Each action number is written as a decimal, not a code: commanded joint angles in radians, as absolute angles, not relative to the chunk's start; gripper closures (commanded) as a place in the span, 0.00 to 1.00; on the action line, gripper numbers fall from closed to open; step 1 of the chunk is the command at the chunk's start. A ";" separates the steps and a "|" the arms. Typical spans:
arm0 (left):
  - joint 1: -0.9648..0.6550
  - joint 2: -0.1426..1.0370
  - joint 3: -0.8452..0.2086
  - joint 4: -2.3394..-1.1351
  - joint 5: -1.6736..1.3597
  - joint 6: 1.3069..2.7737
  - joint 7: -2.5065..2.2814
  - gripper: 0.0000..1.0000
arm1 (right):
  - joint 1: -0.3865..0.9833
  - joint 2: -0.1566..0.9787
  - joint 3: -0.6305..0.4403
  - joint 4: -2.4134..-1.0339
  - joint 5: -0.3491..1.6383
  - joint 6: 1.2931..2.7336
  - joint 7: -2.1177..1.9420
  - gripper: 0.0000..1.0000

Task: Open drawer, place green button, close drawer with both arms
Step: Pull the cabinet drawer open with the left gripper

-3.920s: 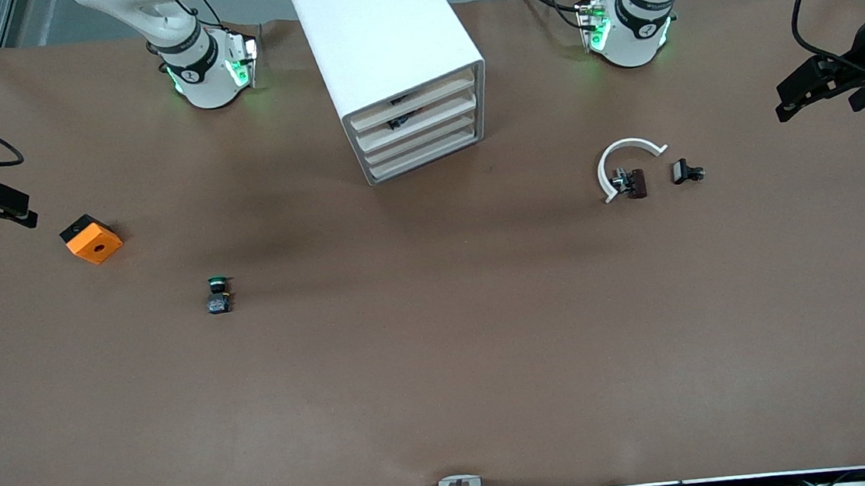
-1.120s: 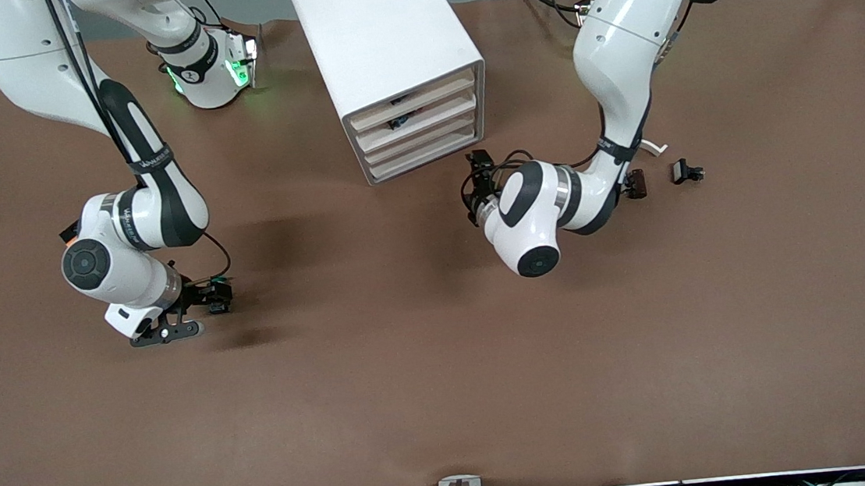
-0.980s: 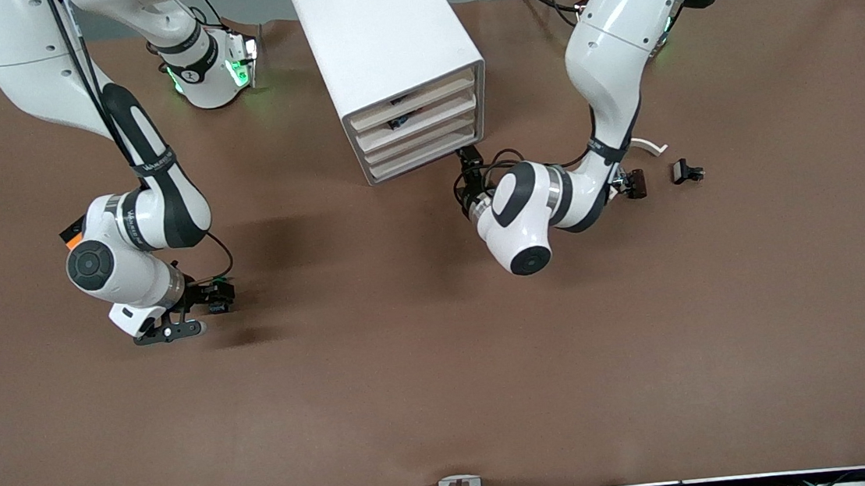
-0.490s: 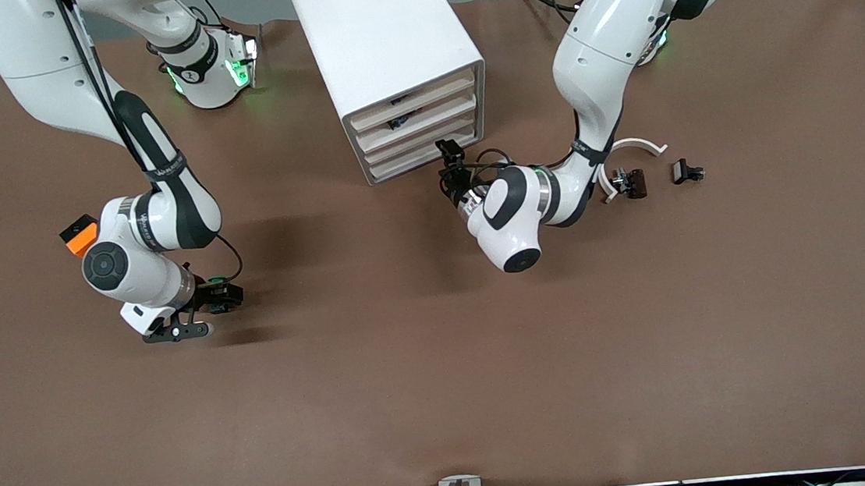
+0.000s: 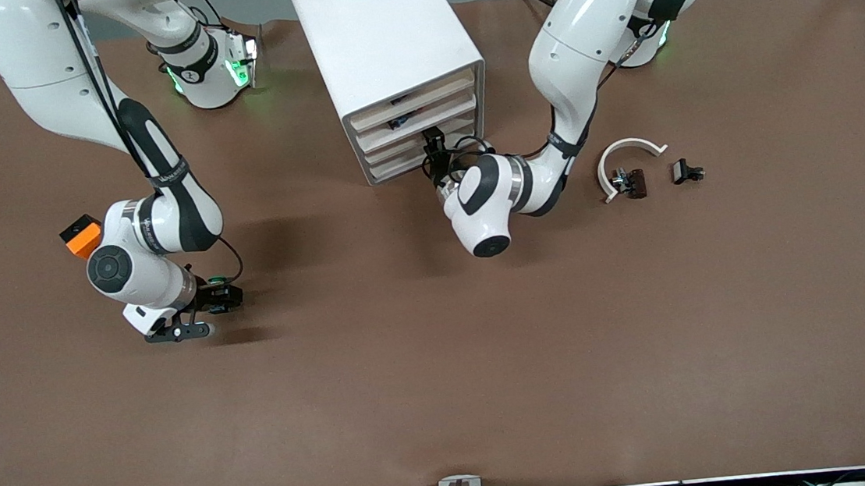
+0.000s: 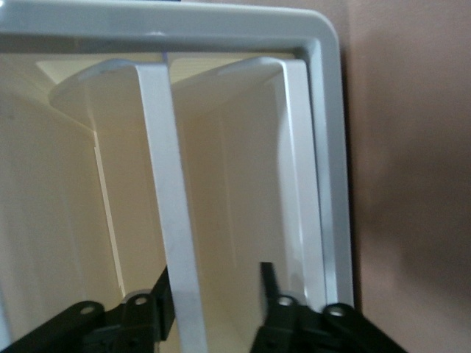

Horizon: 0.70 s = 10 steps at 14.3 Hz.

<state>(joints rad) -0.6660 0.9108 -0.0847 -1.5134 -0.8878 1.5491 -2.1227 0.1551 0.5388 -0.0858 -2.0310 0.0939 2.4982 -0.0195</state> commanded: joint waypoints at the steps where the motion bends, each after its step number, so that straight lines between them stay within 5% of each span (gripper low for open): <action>1: -0.664 0.923 -0.075 -1.499 -0.896 1.545 -2.137 1.00 | 0.143 0.526 -0.083 -2.040 0.107 2.500 -0.021 0.67; 4: -0.649 0.923 -0.055 -1.496 -0.891 1.545 -2.137 1.00 | 0.143 0.525 -0.083 -2.037 0.107 2.500 -0.020 0.82; 10: -0.522 0.940 -0.034 -1.402 -0.893 1.557 -2.123 1.00 | 0.150 0.462 -0.083 -2.020 0.107 2.499 -0.011 0.83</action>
